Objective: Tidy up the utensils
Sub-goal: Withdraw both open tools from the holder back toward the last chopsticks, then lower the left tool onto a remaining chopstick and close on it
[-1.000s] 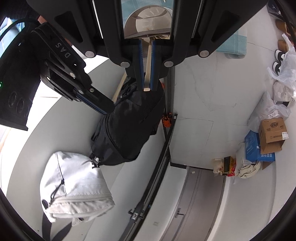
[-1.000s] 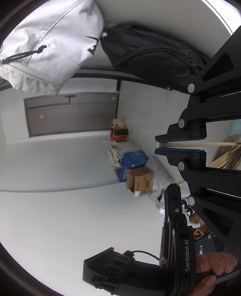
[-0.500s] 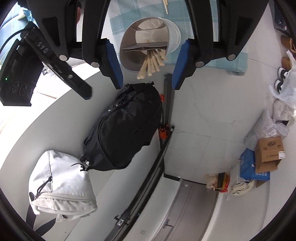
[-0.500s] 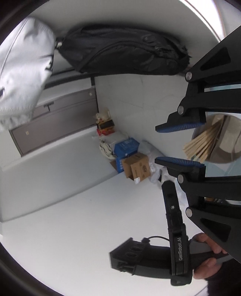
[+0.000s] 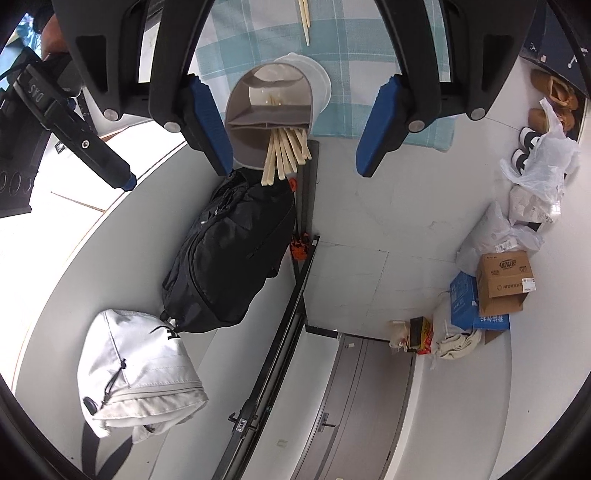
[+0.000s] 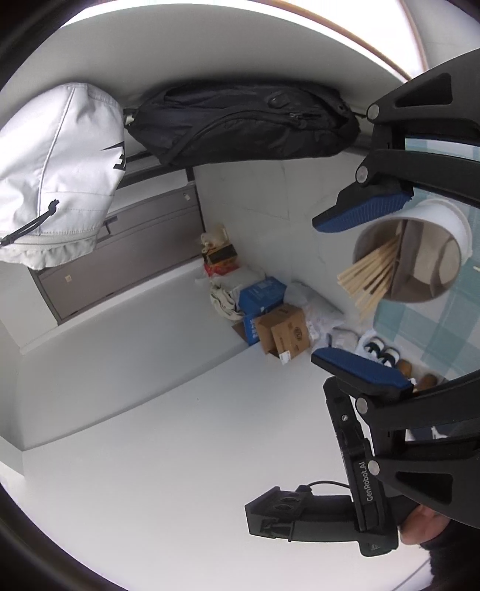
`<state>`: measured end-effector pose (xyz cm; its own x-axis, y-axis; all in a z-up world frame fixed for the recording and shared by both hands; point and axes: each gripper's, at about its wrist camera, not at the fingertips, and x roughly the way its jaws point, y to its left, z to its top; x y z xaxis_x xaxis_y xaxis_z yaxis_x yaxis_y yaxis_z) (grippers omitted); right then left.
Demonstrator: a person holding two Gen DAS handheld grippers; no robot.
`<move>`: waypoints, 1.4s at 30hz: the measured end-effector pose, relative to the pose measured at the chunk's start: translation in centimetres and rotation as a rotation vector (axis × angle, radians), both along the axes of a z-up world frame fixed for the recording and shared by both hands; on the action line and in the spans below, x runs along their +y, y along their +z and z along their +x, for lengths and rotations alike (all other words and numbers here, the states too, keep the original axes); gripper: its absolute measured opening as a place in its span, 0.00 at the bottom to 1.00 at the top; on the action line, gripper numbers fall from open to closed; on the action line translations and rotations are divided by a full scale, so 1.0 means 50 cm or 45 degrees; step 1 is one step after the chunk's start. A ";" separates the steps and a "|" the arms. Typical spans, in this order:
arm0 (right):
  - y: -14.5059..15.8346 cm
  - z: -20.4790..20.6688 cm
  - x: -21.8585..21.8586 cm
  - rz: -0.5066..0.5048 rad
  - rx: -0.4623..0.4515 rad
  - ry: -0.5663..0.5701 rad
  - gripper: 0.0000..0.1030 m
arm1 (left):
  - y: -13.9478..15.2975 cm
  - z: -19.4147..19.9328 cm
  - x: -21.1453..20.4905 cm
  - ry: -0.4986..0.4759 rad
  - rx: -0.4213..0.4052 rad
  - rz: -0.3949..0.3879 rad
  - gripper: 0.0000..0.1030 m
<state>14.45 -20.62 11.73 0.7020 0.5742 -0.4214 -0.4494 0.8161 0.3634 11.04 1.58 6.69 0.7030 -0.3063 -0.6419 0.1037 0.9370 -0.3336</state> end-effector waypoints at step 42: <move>-0.227 -0.187 -0.041 -0.018 0.188 -0.098 0.99 | -0.373 -0.203 -0.094 -0.092 0.567 0.412 0.84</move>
